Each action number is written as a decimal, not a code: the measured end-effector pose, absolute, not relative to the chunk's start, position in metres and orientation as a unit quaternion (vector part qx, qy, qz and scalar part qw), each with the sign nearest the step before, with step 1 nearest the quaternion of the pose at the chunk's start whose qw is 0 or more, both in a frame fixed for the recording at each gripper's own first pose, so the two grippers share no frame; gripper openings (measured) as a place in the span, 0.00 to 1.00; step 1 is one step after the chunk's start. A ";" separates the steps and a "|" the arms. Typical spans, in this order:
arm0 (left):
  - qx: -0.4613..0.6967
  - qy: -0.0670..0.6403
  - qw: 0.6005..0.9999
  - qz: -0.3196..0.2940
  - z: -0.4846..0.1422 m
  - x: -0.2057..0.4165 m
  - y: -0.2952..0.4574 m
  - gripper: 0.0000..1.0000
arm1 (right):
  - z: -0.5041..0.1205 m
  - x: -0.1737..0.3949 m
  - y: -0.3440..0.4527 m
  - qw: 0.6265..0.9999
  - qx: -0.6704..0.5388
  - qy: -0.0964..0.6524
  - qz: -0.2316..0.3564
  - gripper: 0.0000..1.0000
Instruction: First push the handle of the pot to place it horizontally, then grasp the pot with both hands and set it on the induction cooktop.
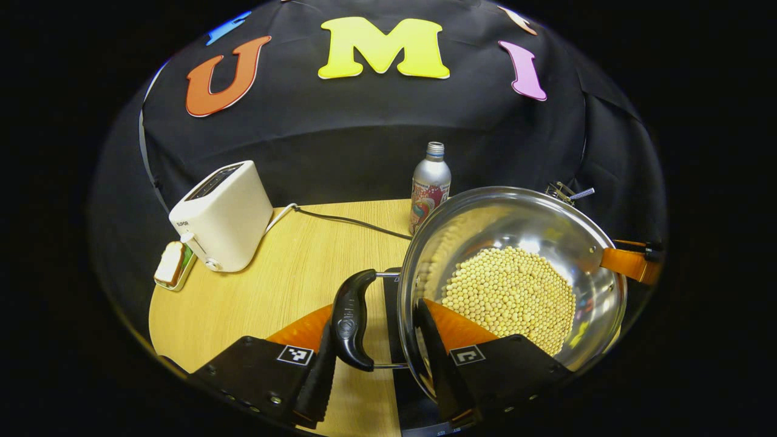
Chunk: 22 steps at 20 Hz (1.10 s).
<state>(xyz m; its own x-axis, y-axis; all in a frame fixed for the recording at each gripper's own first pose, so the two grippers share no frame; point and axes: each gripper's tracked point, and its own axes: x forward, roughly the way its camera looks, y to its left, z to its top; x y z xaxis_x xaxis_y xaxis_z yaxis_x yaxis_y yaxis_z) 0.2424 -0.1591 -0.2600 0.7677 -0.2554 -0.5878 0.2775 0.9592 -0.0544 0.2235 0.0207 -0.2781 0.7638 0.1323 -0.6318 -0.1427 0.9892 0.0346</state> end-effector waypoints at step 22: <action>-0.046 0.174 0.979 -0.100 -0.226 0.206 -0.123 0.78 | -0.285 0.200 0.011 0.964 -0.021 0.257 0.058 0.80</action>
